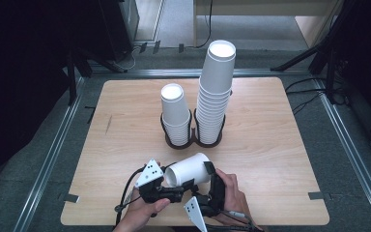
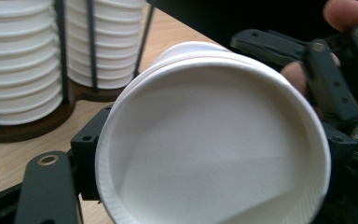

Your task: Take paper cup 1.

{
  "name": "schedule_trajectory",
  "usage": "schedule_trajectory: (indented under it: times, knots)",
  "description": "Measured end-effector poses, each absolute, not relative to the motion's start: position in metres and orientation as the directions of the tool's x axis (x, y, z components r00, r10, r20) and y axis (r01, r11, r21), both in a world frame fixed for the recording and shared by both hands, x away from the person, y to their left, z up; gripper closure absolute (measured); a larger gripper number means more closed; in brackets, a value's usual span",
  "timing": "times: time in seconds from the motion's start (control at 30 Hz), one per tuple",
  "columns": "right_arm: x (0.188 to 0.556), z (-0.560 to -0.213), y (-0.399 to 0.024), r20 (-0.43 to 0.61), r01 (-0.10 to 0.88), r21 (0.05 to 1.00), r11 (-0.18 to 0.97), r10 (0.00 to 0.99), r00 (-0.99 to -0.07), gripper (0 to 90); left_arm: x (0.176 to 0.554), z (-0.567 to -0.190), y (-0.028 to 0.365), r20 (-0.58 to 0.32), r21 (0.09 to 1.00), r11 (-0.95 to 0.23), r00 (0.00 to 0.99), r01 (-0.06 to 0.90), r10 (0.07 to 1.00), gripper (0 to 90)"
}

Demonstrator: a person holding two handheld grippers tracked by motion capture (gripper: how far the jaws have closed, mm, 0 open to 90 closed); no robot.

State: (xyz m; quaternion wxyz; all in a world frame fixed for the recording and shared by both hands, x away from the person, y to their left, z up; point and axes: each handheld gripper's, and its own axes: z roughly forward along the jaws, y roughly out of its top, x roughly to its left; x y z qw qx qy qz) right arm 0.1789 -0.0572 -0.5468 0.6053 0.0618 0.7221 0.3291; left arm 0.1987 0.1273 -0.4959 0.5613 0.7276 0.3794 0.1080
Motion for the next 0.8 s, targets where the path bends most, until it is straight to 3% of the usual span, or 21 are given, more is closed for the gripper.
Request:
schedule_trajectory:
  times: [0.23, 0.5, 0.63, 0.67, 0.8]
  knots:
    - [0.177, -0.534, -0.057, -0.763, -0.285, 0.641, 0.712, 0.555, -0.331, 0.8, 0.202, -0.495, 0.136, -0.272, 0.908, -0.037, 0.654, 0.417, 0.706, 21.8]
    - [0.176, -0.517, -0.067, -0.600, -0.231, 0.796, 0.559, 0.679, -0.423, 0.6, 0.200, -0.489, 0.145, -0.250, 0.939, 0.019, 0.642, 0.344, 0.724, 21.8]
    - [0.177, -0.504, -0.072, -0.435, -0.148, 0.896, 0.419, 0.762, -0.479, 0.6, 0.199, -0.489, 0.147, -0.232, 0.954, 0.040, 0.645, 0.298, 0.728, 21.9]
    - [0.177, -0.504, -0.072, -0.435, -0.148, 0.896, 0.419, 0.762, -0.479, 0.6, 0.199, -0.489, 0.147, -0.232, 0.957, 0.052, 0.646, 0.286, 0.728, 21.9]
    - [0.181, -0.493, -0.079, -0.216, -0.035, 0.971, 0.235, 0.817, -0.535, 0.7, 0.197, -0.489, 0.147, -0.224, 0.966, 0.077, 0.645, 0.248, 0.730, 21.8]
